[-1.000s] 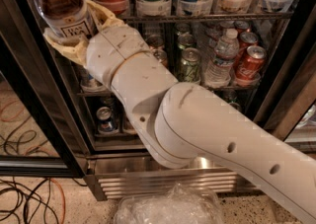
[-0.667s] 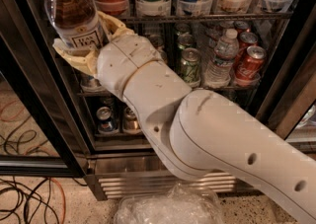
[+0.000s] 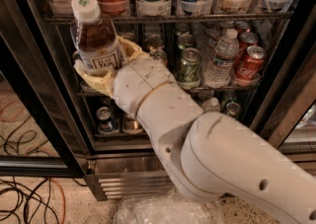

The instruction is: Pick blue plastic bottle from top shelf of fridge

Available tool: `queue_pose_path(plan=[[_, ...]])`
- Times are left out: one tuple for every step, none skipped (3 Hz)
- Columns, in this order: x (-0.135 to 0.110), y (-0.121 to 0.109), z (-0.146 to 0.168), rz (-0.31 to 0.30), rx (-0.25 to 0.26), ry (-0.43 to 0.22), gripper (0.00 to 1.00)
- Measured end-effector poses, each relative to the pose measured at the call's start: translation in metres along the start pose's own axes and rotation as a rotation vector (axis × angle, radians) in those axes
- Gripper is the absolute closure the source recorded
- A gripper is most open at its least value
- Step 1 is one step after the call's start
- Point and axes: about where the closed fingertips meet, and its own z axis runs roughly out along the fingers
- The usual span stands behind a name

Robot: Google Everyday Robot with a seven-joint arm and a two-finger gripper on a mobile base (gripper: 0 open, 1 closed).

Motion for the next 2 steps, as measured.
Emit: queue_pose_path(plan=[[0.0182,-0.0053,-0.0174,0.008,0.081,0.065,1.0],[0.0181,-0.0053,-0.0174,0.008,0.081,0.065,1.0]])
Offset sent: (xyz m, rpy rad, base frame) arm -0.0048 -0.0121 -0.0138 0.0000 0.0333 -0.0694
